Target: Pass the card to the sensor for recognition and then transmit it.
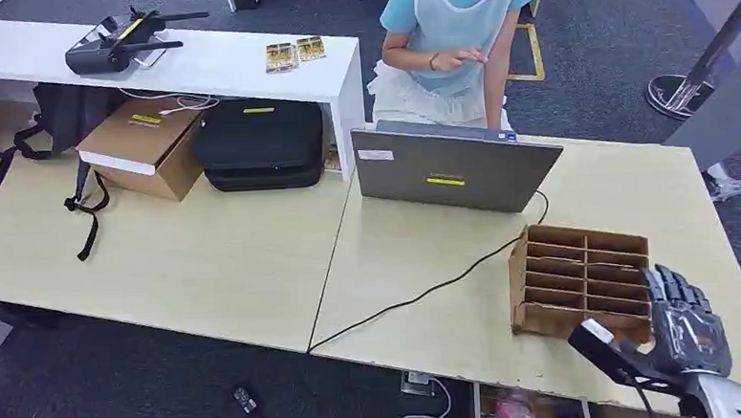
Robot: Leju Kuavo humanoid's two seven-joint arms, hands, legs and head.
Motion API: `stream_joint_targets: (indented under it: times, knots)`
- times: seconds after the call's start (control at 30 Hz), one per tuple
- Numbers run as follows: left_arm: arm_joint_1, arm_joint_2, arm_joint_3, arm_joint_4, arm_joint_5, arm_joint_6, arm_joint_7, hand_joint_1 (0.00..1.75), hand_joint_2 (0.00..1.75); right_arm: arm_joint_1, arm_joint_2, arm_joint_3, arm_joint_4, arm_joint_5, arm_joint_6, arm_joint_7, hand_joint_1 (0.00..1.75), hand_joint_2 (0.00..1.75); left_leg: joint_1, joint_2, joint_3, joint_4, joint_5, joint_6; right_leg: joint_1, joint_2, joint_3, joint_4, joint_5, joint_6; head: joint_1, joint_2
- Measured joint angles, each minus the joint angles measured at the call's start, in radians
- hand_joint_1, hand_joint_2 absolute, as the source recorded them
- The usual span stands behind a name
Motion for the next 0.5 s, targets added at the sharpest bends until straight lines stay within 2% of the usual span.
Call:
stream_joint_targets:
  times: [0.5]
  knots:
    - [0.001, 0.000, 0.000, 0.000, 0.001, 0.000, 0.000, 0.00, 0.00, -0.010, 0.000, 0.005, 0.010, -0.021, 0.014, -0.001, 0.00, 1.75, 0.000, 0.000, 0.000, 0.000, 0.000, 0.000, 0.000, 0.000, 0.000, 0.000, 0.000, 0.000, 0.000, 0.000]
